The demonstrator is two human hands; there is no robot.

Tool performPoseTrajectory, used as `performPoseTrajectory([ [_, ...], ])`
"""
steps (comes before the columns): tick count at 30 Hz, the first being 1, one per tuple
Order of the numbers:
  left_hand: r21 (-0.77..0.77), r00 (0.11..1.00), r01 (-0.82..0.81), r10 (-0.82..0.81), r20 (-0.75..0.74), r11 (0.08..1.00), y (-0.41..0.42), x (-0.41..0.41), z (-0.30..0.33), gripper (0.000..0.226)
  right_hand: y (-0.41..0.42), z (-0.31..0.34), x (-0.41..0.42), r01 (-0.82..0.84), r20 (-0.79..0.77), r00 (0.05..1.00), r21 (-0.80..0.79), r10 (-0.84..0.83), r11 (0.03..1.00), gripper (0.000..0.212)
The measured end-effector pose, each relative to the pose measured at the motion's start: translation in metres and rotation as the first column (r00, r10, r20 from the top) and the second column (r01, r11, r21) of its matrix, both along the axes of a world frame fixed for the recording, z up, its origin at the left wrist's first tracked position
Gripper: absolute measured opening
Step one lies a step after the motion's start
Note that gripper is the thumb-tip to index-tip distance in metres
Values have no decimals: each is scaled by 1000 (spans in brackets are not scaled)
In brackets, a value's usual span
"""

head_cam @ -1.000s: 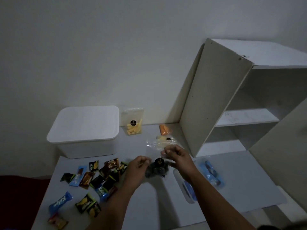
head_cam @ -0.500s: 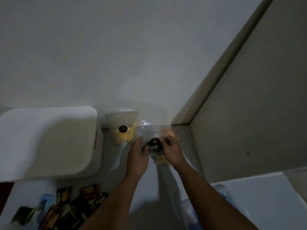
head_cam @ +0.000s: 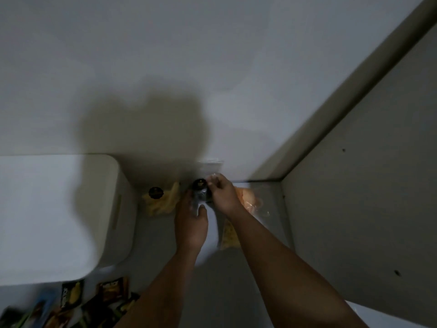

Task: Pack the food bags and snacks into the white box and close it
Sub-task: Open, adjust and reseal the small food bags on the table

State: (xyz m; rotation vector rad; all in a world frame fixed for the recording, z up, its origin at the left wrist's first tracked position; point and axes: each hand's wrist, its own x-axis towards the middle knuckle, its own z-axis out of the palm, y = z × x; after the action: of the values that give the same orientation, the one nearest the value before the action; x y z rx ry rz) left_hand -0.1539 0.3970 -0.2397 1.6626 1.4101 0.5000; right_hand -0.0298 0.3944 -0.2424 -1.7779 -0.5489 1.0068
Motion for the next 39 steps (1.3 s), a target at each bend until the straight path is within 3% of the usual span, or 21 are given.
performPoseTrajectory([
  [4,-33,999,-11,12,34,999,3,-10,1,24,-9,9,-6,-18,37,999,-50,20,999,29],
  [6,-36,1000,14,-14,-14,999,0,-14,1,28,-28,16,-3,83,91,993,-38,-80,996,34],
  [10,-84,984,129,-138,-114,988,-21,-18,6,33,-91,19,4,313,335,899,-39,-282,949,23],
  [14,-292,976,214,-216,27,932,-52,-18,4,41,-152,10,12,409,472,852,-328,-227,852,40],
  [17,-393,953,299,-290,84,870,-67,-25,-1,41,-177,1,12,330,357,922,-528,-148,782,41],
  [21,-409,945,323,-315,90,853,-81,-38,-2,44,-184,-10,2,386,228,921,-427,-316,818,21],
  [25,-418,947,316,-309,85,852,-94,-50,4,41,-190,-11,-9,516,153,854,-357,-497,778,37],
  [27,-426,944,325,-315,96,845,-101,-63,7,37,-195,-11,-16,512,98,851,-368,-515,776,22],
  [31,-444,941,320,-335,47,837,-114,-94,11,29,-207,2,-40,441,49,893,-288,-447,850,14],
  [35,-280,975,208,-221,-15,937,-123,-125,30,11,-215,30,-73,275,46,961,-139,-271,951,13],
  [37,-235,981,189,-193,9,953,-127,-141,46,12,-220,46,-97,214,84,975,-90,-206,973,14],
  [39,-285,983,175,-153,99,942,-133,-156,63,14,-227,64,-124,156,135,980,-43,-149,987,25],
])
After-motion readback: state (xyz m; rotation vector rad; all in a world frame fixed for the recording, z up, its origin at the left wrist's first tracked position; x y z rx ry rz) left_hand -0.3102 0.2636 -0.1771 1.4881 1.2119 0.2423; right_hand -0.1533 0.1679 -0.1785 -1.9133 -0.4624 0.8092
